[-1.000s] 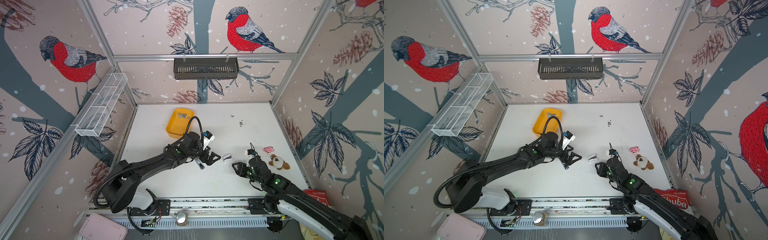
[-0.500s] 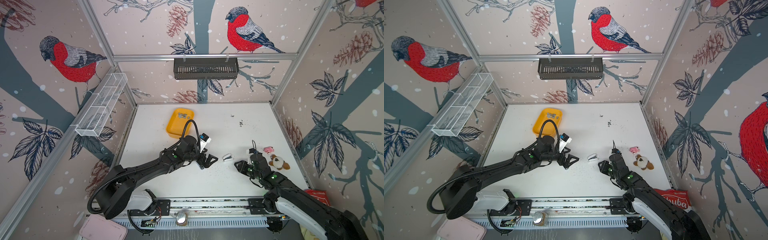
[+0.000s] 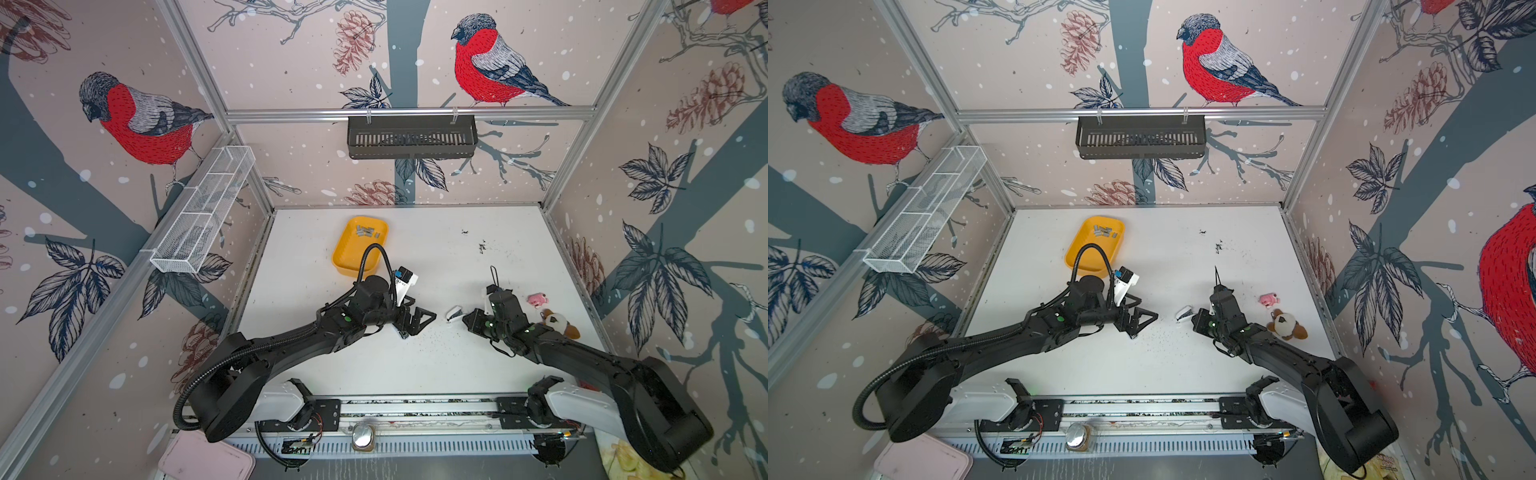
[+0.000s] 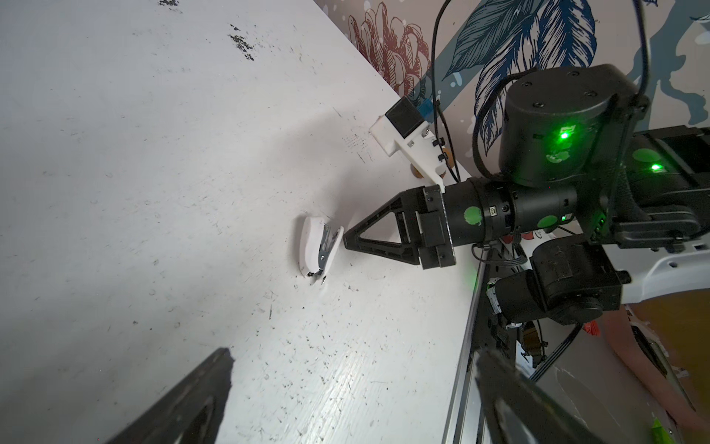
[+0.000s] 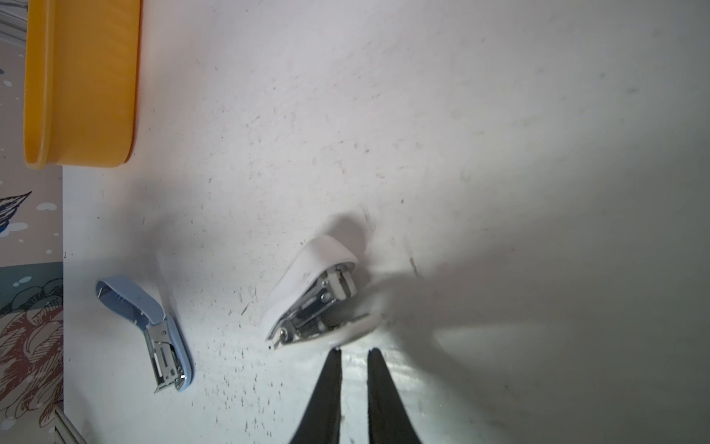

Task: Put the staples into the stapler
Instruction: 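Lower the right gripper and grasp the small white stapler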

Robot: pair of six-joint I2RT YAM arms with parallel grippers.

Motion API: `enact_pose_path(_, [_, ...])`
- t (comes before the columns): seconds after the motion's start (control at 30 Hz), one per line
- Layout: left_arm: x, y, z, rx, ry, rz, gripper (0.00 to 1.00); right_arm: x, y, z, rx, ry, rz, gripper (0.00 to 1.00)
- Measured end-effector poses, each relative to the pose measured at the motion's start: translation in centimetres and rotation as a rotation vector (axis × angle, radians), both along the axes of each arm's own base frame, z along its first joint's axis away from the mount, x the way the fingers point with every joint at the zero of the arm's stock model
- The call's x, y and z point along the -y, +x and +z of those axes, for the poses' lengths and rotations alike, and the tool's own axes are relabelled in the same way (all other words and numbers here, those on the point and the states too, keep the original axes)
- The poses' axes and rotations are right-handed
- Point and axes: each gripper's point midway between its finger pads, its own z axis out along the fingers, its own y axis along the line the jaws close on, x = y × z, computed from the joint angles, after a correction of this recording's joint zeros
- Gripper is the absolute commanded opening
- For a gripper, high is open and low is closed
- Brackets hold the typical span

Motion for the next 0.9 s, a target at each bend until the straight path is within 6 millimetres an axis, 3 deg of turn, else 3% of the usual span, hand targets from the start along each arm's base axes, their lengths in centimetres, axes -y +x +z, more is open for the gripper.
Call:
enact_pose_path(0.33, [0.0, -0.1, -0.2, -0.019, -0.011, 0.01, 0.99, -1.4, 4.3, 1.4, 0.06, -0.003, 0.027, 0.16])
enact_pose_path(0.53, [-0.3, -0.3, -0.7, -0.029, -0.005, 0.013, 0.99, -2.3, 4.3, 2.2, 0.079, -0.055, 0.047, 0.19])
enact_pose_path(0.9, [-0.4, -0.3, -0.6, -0.026, -0.005, 0.016, 0.99, -2.7, 4.2, 0.6, 0.049, -0.24, 0.007, 0.19])
